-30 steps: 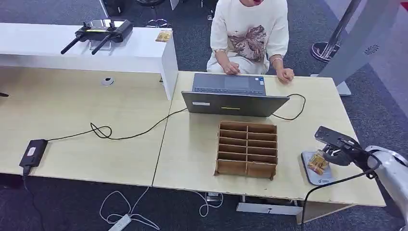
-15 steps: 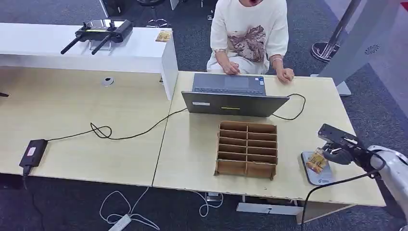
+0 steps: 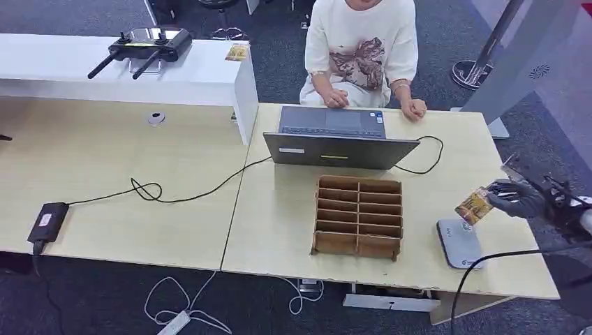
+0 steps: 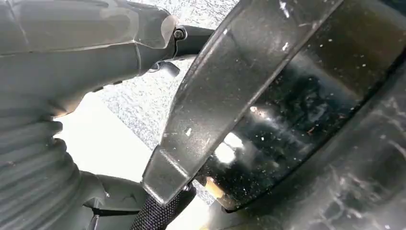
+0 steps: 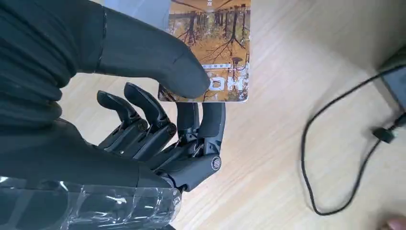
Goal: Pass the card to the sensor for recognition and then transmit it.
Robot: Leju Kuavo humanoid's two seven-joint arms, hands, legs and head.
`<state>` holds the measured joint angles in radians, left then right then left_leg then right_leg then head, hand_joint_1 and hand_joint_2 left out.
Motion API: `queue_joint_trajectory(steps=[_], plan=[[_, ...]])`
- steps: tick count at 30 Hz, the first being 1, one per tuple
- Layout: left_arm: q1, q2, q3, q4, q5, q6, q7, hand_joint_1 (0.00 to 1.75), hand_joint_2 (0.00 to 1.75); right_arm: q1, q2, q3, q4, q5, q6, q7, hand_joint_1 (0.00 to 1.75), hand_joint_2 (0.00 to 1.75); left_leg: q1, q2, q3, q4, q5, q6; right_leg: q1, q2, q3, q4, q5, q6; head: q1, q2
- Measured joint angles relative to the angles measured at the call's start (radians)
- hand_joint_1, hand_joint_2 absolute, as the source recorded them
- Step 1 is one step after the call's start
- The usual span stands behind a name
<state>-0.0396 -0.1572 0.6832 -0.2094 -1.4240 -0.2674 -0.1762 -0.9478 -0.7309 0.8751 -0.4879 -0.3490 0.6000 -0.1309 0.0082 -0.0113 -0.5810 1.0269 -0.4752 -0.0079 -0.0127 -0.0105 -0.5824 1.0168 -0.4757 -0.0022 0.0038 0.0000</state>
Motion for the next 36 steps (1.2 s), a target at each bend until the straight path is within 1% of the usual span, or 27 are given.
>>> queue_joint_trajectory(steps=[4, 8, 12, 18, 21, 24, 27, 30, 33, 36], plan=[[0.000, 0.000, 0.000, 0.000, 0.000, 0.000, -0.001, 0.00, 1.75, 0.002, -0.021, -0.037, -0.037, -0.049, 0.031, -0.007, 1.75, 1.75, 0.000, 0.000, 0.000, 0.000, 0.000, 0.000, 0.000, 0.000, 0.000, 0.000, 0.000, 0.000, 0.000, 0.000], [0.000, 0.000, 0.000, 0.000, 0.000, 0.000, -0.001, 0.00, 1.75, 0.010, -0.038, -0.074, -0.085, -0.084, 0.034, -0.024, 1.75, 1.75, 0.000, 0.000, 0.000, 0.000, 0.000, 0.000, 0.000, 0.000, 0.000, 0.000, 0.000, 0.000, 0.000, 0.000], [0.000, 0.000, 0.000, 0.000, 0.001, 0.000, -0.001, 0.00, 1.75, 0.028, -0.044, -0.128, -0.158, -0.113, 0.000, -0.083, 1.75, 1.75, 0.000, 0.000, 0.000, 0.000, 0.000, 0.000, 0.000, 0.001, 0.000, 0.000, 0.000, 0.000, 0.000, 0.000], [0.000, -0.001, 0.000, 0.000, 0.003, 0.002, -0.001, 0.00, 1.75, 0.030, -0.045, -0.187, -0.247, -0.095, -0.040, -0.093, 1.75, 1.75, 0.000, 0.000, 0.000, 0.000, 0.000, 0.000, 0.000, 0.001, 0.000, 0.000, 0.000, 0.000, 0.000, 0.000], [0.000, -0.001, 0.000, 0.000, 0.005, 0.003, -0.001, 0.00, 1.75, 0.028, -0.044, -0.210, -0.286, -0.043, -0.098, -0.135, 1.75, 1.75, 0.000, 0.000, -0.001, 0.000, 0.000, 0.000, 0.000, 0.001, 0.000, 0.000, 0.000, 0.000, 0.000, 0.000], [0.000, -0.002, 0.000, 0.000, 0.006, 0.004, 0.000, 0.00, 1.75, 0.022, -0.030, -0.237, -0.318, 0.003, -0.165, -0.175, 1.75, 1.75, 0.000, 0.000, -0.001, 0.000, 0.000, 0.000, 0.000, 0.001, 0.000, 0.000, 0.000, 0.000, 0.000, 0.000], [0.000, -0.003, 0.000, 0.000, 0.007, 0.005, 0.000, 0.00, 1.75, 0.017, -0.015, -0.257, -0.341, 0.036, -0.202, -0.198, 1.75, 1.75, 0.000, 0.000, -0.001, 0.000, 0.000, 0.000, 0.000, 0.000, 0.000, 0.000, 0.000, 0.000, 0.000, 0.000], [0.000, -0.003, 0.000, 0.000, 0.007, 0.005, 0.000, 0.00, 1.75, 0.008, 0.010, -0.281, -0.361, 0.084, -0.254, -0.234, 1.75, 1.75, 0.000, 0.000, -0.001, 0.000, 0.000, 0.000, 0.000, 0.000, 0.000, 0.000, 0.000, 0.000, 0.000, 0.000], [0.000, -0.003, 0.000, 0.000, 0.007, 0.005, 0.000, 0.00, 1.75, -0.001, 0.038, -0.299, -0.379, 0.158, -0.322, -0.261, 1.75, 1.75, 0.000, 0.000, -0.001, 0.000, 0.000, 0.000, 0.000, 0.000, 0.000, 0.000, 0.000, 0.000, 0.000, 0.000], [0.000, -0.004, 0.000, 0.000, 0.007, 0.005, 0.000, 0.00, 1.75, -0.014, 0.074, -0.313, -0.397, 0.268, -0.424, -0.275, 1.75, 1.75, 0.000, 0.000, -0.001, 0.000, 0.000, 0.000, 0.000, 0.000, 0.000, 0.001, 0.000, 0.000, 0.000, 0.000]])
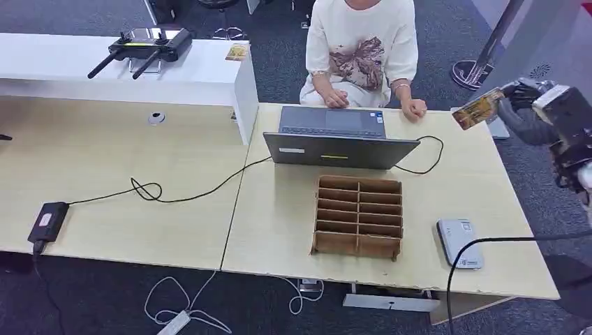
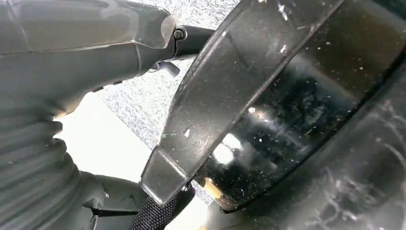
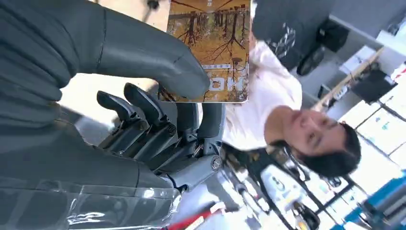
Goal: Pass the card to the sensor for recognition and then transmit it.
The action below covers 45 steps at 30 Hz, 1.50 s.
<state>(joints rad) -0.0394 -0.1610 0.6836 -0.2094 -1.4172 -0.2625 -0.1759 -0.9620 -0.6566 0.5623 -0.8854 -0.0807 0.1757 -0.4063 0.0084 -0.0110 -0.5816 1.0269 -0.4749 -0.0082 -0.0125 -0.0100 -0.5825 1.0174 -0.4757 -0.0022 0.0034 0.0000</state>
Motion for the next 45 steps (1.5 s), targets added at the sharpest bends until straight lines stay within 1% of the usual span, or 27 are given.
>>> queue_joint_trajectory(steps=[2, 4, 9, 11, 13, 14, 18, 19, 22, 24, 26, 28, 33, 37, 42, 45], plan=[[0.000, 0.000, 0.000, 0.000, -0.001, 0.000, 0.000, 0.00, 1.75, -0.011, 0.021, -0.002, -0.010, 0.071, -0.061, -0.002, 1.75, 1.75, 0.000, 0.000, 0.000, 0.000, 0.000, 0.000, 0.000, 0.000, 0.000, 0.000, 0.000, 0.000, 0.000, 0.000], [0.000, 0.000, 0.000, 0.000, -0.002, 0.000, -0.001, 0.00, 1.75, -0.023, 0.046, -0.004, -0.017, 0.119, -0.104, -0.002, 1.75, 1.75, 0.000, 0.000, 0.000, 0.000, 0.000, 0.000, 0.000, 0.000, 0.000, 0.000, 0.000, 0.000, 0.001, 0.000], [0.000, -0.001, 0.000, 0.000, -0.005, -0.002, -0.002, 0.00, 1.75, -0.059, 0.110, -0.005, -0.023, 0.189, -0.161, -0.002, 1.75, 1.75, 0.000, 0.000, 0.000, 0.000, 0.000, 0.000, 0.000, 0.001, 0.000, 0.000, 0.000, 0.000, 0.000, 0.000], [0.000, -0.001, 0.000, 0.000, -0.006, -0.002, -0.002, 0.00, 1.75, -0.074, 0.131, -0.004, -0.023, 0.241, -0.208, 0.001, 1.75, 1.75, 0.000, 0.000, 0.000, 0.000, 0.000, 0.000, 0.000, 0.000, 0.000, 0.000, 0.000, 0.000, 0.000, 0.000], [0.000, -0.001, -0.001, 0.000, -0.008, -0.003, -0.002, 0.00, 1.75, -0.093, 0.153, 0.000, -0.021, 0.312, -0.282, 0.004, 1.75, 1.75, 0.000, 0.000, 0.000, 0.000, 0.000, 0.000, 0.000, 0.001, 0.000, 0.001, 0.000, 0.000, 0.000, 0.000], [0.000, -0.001, -0.002, 0.000, -0.009, -0.004, -0.002, 0.00, 1.75, -0.105, 0.166, 0.005, -0.020, 0.365, -0.330, 0.009, 1.75, 1.75, 0.000, 0.001, 0.000, 0.000, 0.000, 0.000, 0.000, 0.001, 0.000, 0.001, 0.000, 0.000, 0.000, 0.000], [-0.001, -0.002, -0.016, 0.000, -0.015, -0.006, -0.005, 0.00, 1.75, -0.150, 0.212, 0.038, -0.002, 0.535, -0.439, 0.050, 1.75, 1.75, 0.000, 0.001, 0.001, 0.000, 0.000, 0.000, 0.000, 0.001, 0.000, 0.001, 0.000, 0.000, 0.000, 0.000], [-0.002, -0.002, -0.019, 0.000, -0.015, -0.007, -0.004, 0.00, 1.75, -0.164, 0.226, 0.053, 0.011, 0.589, -0.461, 0.065, 1.75, 1.75, 0.000, 0.001, 0.001, 0.000, 0.000, 0.000, 0.000, 0.001, 0.000, 0.001, 0.000, 0.000, 0.000, 0.000], [-0.002, -0.002, -0.021, 0.000, -0.015, -0.010, -0.004, 0.00, 1.75, -0.193, 0.262, 0.084, 0.041, 0.682, -0.484, 0.101, 1.75, 1.75, 0.000, 0.001, 0.001, 0.000, 0.001, 0.000, 0.000, 0.001, 0.000, 0.001, 0.000, 0.000, 0.000, 0.000], [-0.002, -0.001, -0.021, 0.000, -0.015, -0.013, -0.004, 0.00, 1.75, -0.216, 0.285, 0.111, 0.069, 0.750, -0.484, 0.123, 1.75, 1.75, 0.000, 0.001, 0.001, 0.000, 0.001, 0.000, 0.000, 0.002, 0.000, 0.001, 0.000, 0.000, 0.000, 0.000], [-0.002, -0.001, -0.023, 0.000, -0.016, -0.013, -0.004, 0.00, 1.75, -0.246, 0.315, 0.141, 0.109, 0.792, -0.459, 0.141, 1.75, 1.75, 0.000, 0.001, 0.001, 0.000, 0.001, 0.000, 0.000, 0.002, 0.000, 0.001, 0.000, 0.000, 0.000, 0.000], [-0.002, -0.001, -0.026, 0.000, -0.016, -0.013, -0.004, 0.00, 1.75, -0.270, 0.342, 0.162, 0.142, 0.815, -0.443, 0.154, 1.75, 1.75, 0.000, 0.001, 0.001, 0.000, 0.001, 0.000, 0.000, 0.001, 0.000, 0.001, 0.000, 0.000, 0.000, 0.000], [-0.003, -0.001, -0.032, 0.000, -0.024, -0.019, -0.004, 0.00, 1.75, -0.321, 0.399, 0.209, 0.227, 0.869, -0.401, 0.210, 1.75, 1.75, 0.000, 0.001, 0.001, 0.000, 0.001, 0.000, 0.000, 0.001, 0.000, 0.001, 0.000, 0.000, 0.000, 0.000], [-0.004, -0.001, -0.042, 0.000, -0.029, -0.023, -0.004, 0.00, 1.75, -0.358, 0.437, 0.234, 0.291, 0.887, -0.341, 0.243, 1.75, 1.75, 0.000, 0.001, 0.001, 0.000, 0.001, 0.000, 0.000, 0.001, 0.000, 0.001, 0.000, 0.000, 0.000, 0.000], [-0.005, 0.001, -0.045, 0.000, -0.031, -0.029, -0.003, 0.00, 1.75, -0.397, 0.479, 0.252, 0.365, 0.897, -0.236, 0.293, 1.75, 1.75, 0.000, 0.001, 0.001, 0.000, 0.001, 0.000, 0.000, 0.001, 0.000, 0.001, 0.000, 0.000, 0.000, 0.000], [-0.006, 0.001, -0.047, 0.000, -0.032, -0.031, -0.001, 0.00, 1.75, -0.418, 0.498, 0.268, 0.404, 0.924, -0.170, 0.333, 1.75, 1.75, 0.000, 0.001, 0.001, 0.000, 0.001, 0.000, 0.000, 0.001, 0.000, 0.001, 0.000, 0.000, 0.000, 0.000]])
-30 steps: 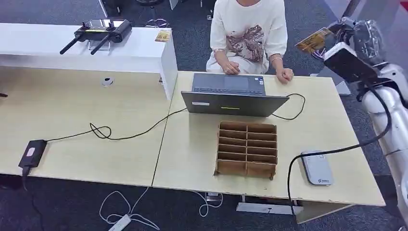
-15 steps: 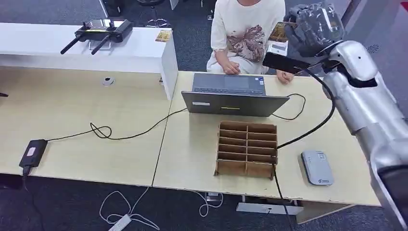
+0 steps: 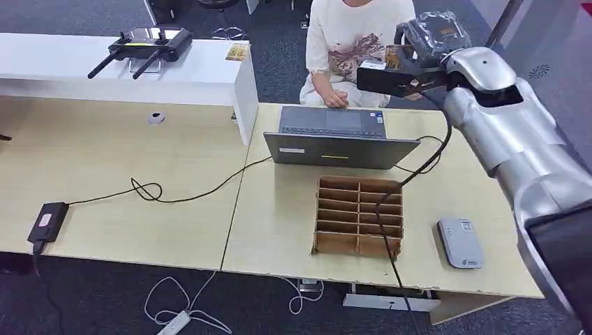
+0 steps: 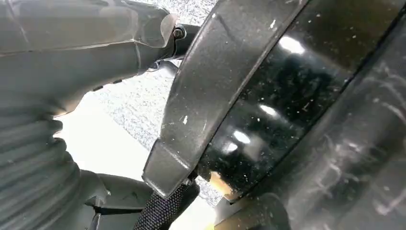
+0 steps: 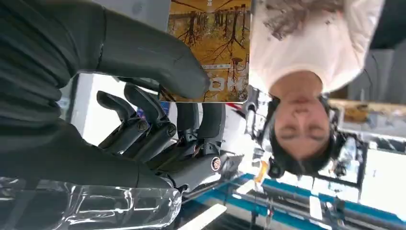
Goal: Pass the card to the sensor for recognition and then transmit it.
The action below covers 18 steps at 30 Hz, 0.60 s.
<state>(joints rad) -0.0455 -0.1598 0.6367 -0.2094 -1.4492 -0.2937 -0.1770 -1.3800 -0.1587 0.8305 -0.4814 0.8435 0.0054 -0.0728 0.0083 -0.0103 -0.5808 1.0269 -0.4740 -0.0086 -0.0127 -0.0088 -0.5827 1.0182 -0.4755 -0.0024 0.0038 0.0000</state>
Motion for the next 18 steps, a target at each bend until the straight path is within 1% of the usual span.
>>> queue_joint_trajectory(steps=[4, 6, 9, 13, 18], plan=[[-0.002, 0.000, -0.003, 0.000, -0.002, -0.004, 0.005, 0.00, 1.75, -0.017, 0.021, 0.017, 0.048, 0.020, 0.080, 0.053, 1.75, 1.75, 0.000, 0.000, 0.000, 0.000, 0.000, 0.000, 0.000, 0.000, 0.000, 0.000, 0.000, 0.000, 0.000, 0.000], [-0.003, 0.000, -0.004, 0.000, -0.003, -0.006, 0.006, 0.00, 1.75, -0.024, 0.028, 0.023, 0.068, 0.023, 0.103, 0.070, 1.75, 1.75, 0.000, 0.000, 0.000, 0.000, 0.000, 0.000, 0.000, 0.000, 0.000, 0.000, 0.000, 0.000, 0.000, 0.000], [-0.003, 0.000, -0.007, 0.000, -0.005, -0.008, 0.006, 0.00, 1.75, -0.030, 0.034, 0.032, 0.090, 0.029, 0.117, 0.088, 1.75, 1.75, 0.000, 0.000, 0.000, 0.000, 0.000, 0.000, 0.000, 0.000, 0.000, 0.000, 0.000, 0.000, 0.000, 0.000], [-0.004, 0.000, -0.011, 0.000, -0.005, -0.010, 0.006, 0.00, 1.75, -0.032, 0.039, 0.034, 0.104, 0.034, 0.117, 0.097, 1.75, 1.75, 0.000, 0.000, 0.000, 0.000, 0.000, 0.000, 0.000, 0.000, 0.000, 0.000, 0.000, 0.000, 0.000, 0.000], [-0.004, 0.000, -0.017, 0.000, -0.006, -0.013, 0.006, 0.00, 1.75, -0.031, 0.041, 0.035, 0.115, 0.040, 0.096, 0.103, 1.75, 1.75, 0.000, 0.000, 0.000, 0.000, 0.000, 0.000, 0.000, 0.000, 0.000, 0.000, 0.000, 0.000, 0.000, 0.000]])
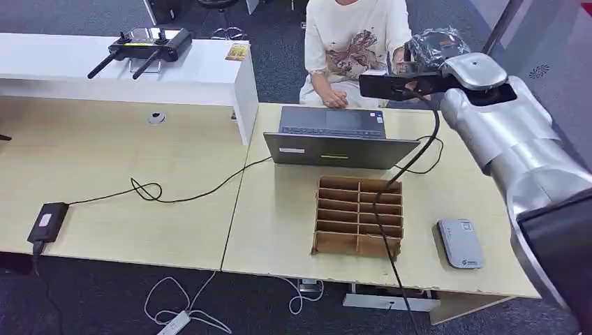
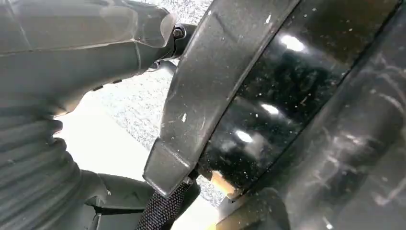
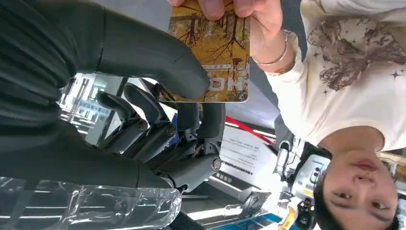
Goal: Pass the card to the sensor for recognition and then transmit it.
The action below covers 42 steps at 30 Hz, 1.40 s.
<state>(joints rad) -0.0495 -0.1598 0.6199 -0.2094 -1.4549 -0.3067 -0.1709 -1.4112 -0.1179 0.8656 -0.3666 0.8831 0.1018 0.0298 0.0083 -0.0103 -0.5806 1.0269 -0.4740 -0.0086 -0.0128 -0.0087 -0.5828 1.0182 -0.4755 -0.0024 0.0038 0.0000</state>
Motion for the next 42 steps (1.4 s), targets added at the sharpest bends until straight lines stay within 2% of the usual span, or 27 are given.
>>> queue_joint_trajectory(steps=[2, 3, 4, 5, 15, 33, 42], plan=[[0.000, 0.000, -0.003, 0.000, 0.000, -0.001, 0.000, 0.00, 1.75, 0.000, 0.000, 0.000, 0.003, 0.006, -0.011, 0.000, 1.75, 1.75, 0.000, 0.000, 0.000, 0.000, 0.000, 0.000, 0.000, 0.000, 0.000, 0.000, 0.000, 0.000, 0.000, 0.000], [0.000, 0.000, -0.003, 0.000, 0.000, -0.001, 0.000, 0.00, 1.75, 0.000, 0.000, 0.000, 0.005, 0.009, -0.014, 0.000, 1.13, 1.75, 0.000, 0.000, 0.000, 0.000, 0.000, 0.000, 0.000, 0.000, 0.000, 0.000, 0.000, 0.000, 0.000, 0.000], [0.000, 0.000, -0.003, 0.000, 0.000, -0.001, 0.000, 0.00, 1.75, 0.000, 0.000, 0.000, 0.006, 0.011, -0.017, 0.001, 0.16, 1.75, 0.000, 0.000, 0.000, 0.000, 0.000, 0.000, 0.000, 0.000, 0.000, 0.000, 0.000, 0.000, 0.000, 0.000], [0.000, 0.000, -0.004, 0.000, 0.000, -0.001, 0.000, 0.00, 1.75, 0.000, 0.000, 0.000, 0.007, 0.012, -0.019, 0.002, 0.00, 1.75, 0.000, 0.000, 0.000, 0.000, 0.000, 0.000, 0.000, 0.000, 0.000, 0.000, 0.000, 0.000, 0.000, 0.000], [0.000, 0.000, -0.005, 0.000, -0.002, -0.001, 0.000, 0.00, 1.75, 0.006, 0.000, -0.001, 0.013, 0.014, -0.055, 0.020, 0.00, 1.75, 0.000, 0.000, 0.000, 0.000, 0.000, 0.000, 0.000, 0.000, 0.000, 0.000, 0.000, 0.000, 0.000, 0.000], [0.000, 0.000, -0.005, 0.000, -0.005, -0.001, 0.000, 0.00, 1.75, 0.006, -0.027, -0.011, 0.016, 0.013, -0.055, 0.018, 0.00, 1.75, 0.000, 0.000, 0.000, 0.000, 0.000, 0.000, 0.000, 0.000, 0.000, 0.000, 0.000, 0.000, 0.000, 0.000], [0.000, 0.000, -0.005, 0.000, 0.004, -0.001, 0.000, 0.00, 1.75, 0.005, -0.058, -0.054, 0.012, -0.024, -0.071, -0.027, 0.00, 1.75, 0.000, 0.000, 0.000, 0.000, 0.000, 0.000, 0.000, 0.000, 0.000, 0.000, 0.000, 0.000, 0.000, 0.000]])
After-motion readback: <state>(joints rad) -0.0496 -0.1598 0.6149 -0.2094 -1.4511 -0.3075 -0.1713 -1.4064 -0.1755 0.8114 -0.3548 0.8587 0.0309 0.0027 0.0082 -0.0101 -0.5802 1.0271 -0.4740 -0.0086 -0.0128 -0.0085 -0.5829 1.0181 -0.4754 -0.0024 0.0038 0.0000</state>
